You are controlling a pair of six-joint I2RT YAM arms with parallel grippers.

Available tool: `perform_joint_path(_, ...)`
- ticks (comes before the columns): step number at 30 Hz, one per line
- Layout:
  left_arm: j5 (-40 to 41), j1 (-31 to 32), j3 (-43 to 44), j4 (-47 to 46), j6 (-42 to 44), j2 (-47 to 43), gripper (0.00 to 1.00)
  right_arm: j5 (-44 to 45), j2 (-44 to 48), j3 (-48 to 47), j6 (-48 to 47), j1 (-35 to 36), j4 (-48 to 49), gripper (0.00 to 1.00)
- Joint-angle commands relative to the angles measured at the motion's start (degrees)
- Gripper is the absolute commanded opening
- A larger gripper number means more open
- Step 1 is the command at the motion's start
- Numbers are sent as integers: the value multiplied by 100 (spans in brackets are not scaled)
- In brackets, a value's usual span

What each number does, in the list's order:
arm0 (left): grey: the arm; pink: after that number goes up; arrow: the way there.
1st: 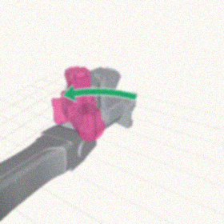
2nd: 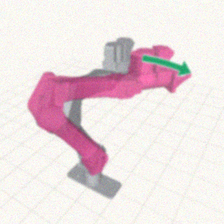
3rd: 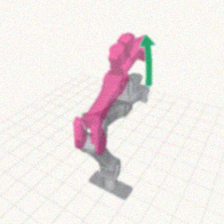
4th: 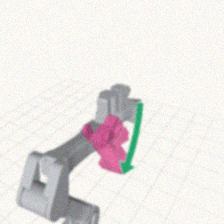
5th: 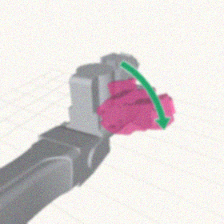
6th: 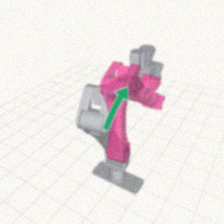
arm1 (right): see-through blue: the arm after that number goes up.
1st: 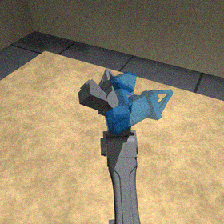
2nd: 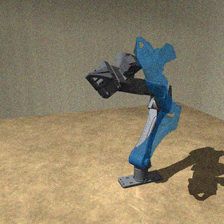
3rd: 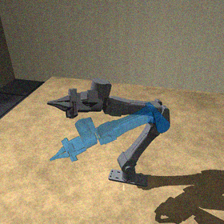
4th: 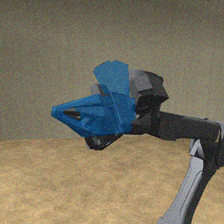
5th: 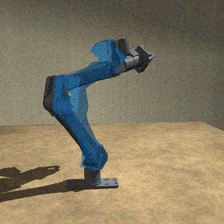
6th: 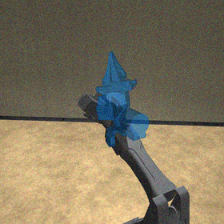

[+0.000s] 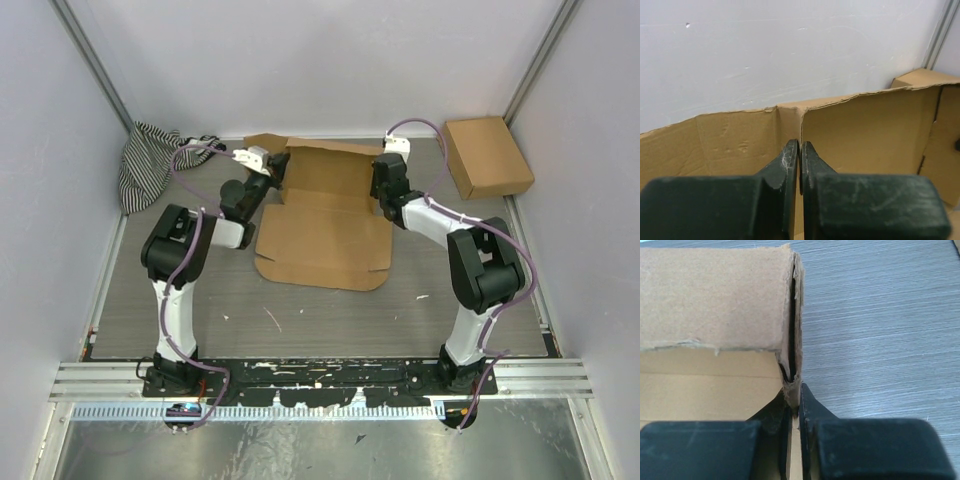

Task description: Fold the paper box

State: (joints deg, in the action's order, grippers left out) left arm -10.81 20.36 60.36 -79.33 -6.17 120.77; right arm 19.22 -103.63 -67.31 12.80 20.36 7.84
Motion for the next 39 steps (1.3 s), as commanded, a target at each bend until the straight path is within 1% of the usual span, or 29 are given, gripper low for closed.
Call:
perform_joint_path(1, 154, 67, -209, -251, -271, -501, 22, 753, -243, -183, 326, 53, -515, 1)
perform_joint_path(2, 316, 65, -277, -216, -310, -592, 34, 774, -240, -199, 303, 53, -552, 1)
perform_joint_path(3, 441, 53, -331, -163, -328, -691, 40, 802, -228, -203, 262, 53, -572, 1)
perform_joint_path(4, 534, 38, -359, -72, -337, -803, 44, 819, -209, -197, 214, 56, -587, 1)
perform_joint_path(6, 696, -82, -369, 301, -469, -1065, 59, 849, -135, -154, 133, 35, -596, 1)
perform_joint_path(7, 727, -166, -325, 660, -590, -1228, 62, 842, -92, -137, 86, 26, -599, 1)
perform_joint_path(9, 798, -375, -102, 1674, -804, -1569, 64, 779, -11, -114, -25, -8, -610, 1)
perform_joint_path(10, 845, -518, 89, 2346, -920, -1720, 65, 704, 34, -105, -79, -37, -629, 1)
perform_joint_path(13, 745, -1044, 866, 4181, -1214, -1854, 66, 350, 247, -7, -250, -192, -642, 1)
perform_joint_path(15, 375, -1380, 1441, 4904, -1331, -1708, 63, 36, 379, 77, -352, -289, -620, 1)
perform_joint_path(16, 51, -1512, 1764, 5374, -1326, -1589, 62, -156, 432, 93, -413, -335, -621, 1)
perform_joint_path(19, -569, -1765, 2543, 6438, -1095, -1211, 61, -696, 539, 41, -611, -403, -755, 1)
perform_joint_path(20, -757, -1820, 2637, 6505, -1062, -1109, 61, -945, 564, 16, -673, -432, -806, 1)
perform_joint_path(22, -1070, -1901, 2495, 6112, -1169, -995, 60, -1326, 610, -45, -750, -495, -927, 1)
perform_joint_path(24, -1415, -1930, 2344, 5740, -1129, -884, 57, -1708, 661, -70, -815, -581, -997, 1)
perform_joint_path(27, -1716, -1926, 2337, 5663, -1099, -612, 54, -2074, 723, -68, -867, -744, -1029, 1)
perform_joint_path(29, -1861, -1926, 2220, 5490, -1143, -521, 51, -2166, 731, -86, -876, -823, -1058, 1)
perform_joint_path(33, -1768, -1930, 1829, 5265, -1073, -545, 46, -2236, 735, -116, -878, -909, -1114, 1)
perform_joint_path(35, -1896, -1922, 1620, 5200, -1088, -576, 44, -2233, 726, -126, -866, -922, -1125, 1)
perform_joint_path(37, -2090, -1895, 1397, 5124, -1209, -617, 43, -2181, 693, -146, -841, -930, -1142, 1)
perform_joint_path(39, -2224, -1831, 1005, 4713, -1451, -739, 42, -2135, 643, -172, -812, -941, -1185, 1)
